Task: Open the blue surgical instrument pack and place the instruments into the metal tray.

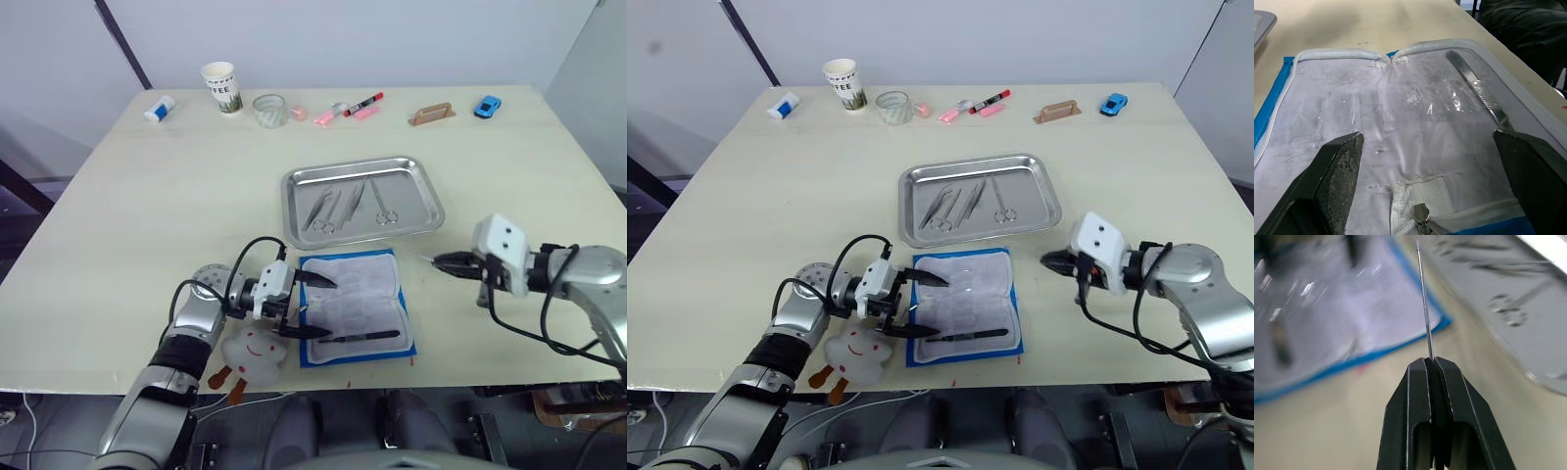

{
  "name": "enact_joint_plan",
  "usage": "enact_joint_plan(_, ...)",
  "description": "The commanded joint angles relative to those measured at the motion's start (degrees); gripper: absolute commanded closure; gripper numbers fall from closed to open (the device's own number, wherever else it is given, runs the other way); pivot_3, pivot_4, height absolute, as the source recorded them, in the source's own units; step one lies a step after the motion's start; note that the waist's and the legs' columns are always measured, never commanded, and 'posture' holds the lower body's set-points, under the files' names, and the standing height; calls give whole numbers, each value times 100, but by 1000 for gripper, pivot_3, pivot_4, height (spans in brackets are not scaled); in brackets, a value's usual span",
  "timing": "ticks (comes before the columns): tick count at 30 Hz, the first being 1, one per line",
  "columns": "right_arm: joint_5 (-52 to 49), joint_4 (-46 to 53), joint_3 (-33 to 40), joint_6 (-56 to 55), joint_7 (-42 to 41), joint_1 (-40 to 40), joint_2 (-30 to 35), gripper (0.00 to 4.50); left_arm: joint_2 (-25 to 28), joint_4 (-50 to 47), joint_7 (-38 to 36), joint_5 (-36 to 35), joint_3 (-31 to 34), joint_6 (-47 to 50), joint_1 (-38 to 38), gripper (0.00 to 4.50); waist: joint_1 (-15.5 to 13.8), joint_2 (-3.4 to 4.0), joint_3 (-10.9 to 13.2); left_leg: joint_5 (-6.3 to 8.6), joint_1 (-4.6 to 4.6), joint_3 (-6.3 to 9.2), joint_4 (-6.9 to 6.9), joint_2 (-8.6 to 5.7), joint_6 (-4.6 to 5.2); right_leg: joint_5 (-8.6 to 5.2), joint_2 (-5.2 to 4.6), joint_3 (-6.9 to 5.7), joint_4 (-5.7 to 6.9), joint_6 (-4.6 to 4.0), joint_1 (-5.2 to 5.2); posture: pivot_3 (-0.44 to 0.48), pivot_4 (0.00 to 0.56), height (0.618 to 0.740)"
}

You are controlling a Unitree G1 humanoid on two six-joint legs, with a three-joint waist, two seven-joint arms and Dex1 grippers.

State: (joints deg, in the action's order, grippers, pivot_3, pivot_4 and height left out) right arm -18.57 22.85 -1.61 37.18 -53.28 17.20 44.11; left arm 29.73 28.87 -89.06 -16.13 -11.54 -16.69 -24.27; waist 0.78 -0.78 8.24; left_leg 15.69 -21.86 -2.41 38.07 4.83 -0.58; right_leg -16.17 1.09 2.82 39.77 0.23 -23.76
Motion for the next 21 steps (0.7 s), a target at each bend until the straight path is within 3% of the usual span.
enact_joint_plan(1,-183,99,224,1005,930,509,-498,4474,5,232,-24,95,-23,119,175,0,1,0,0,0,0,0,0,0,0,6,0,0,0,-10,-1,0,150,725)
enact_joint_plan(5,-93,-185,237,1714,1749,873,-1053,4474,-16,138,59,42,32,149,286,0,2,0,0,0,-2,0,0,0,0,9,0,0,0,-16,-1,0,150,725)
enact_joint_plan(13,340,-1357,127,1911,2892,1650,-1881,4474,-134,-82,285,-50,178,113,479,0,30,3,-1,0,-3,-5,-2,1,0,9,1,6,1,-16,-6,0,150,725)
enact_joint_plan(21,579,-2371,5,1836,3226,2194,-2233,4474,-196,-97,313,-38,205,53,534,0,21,4,-1,2,-11,-16,-1,-3,3,8,-2,23,-2,-9,-10,0,150,725)
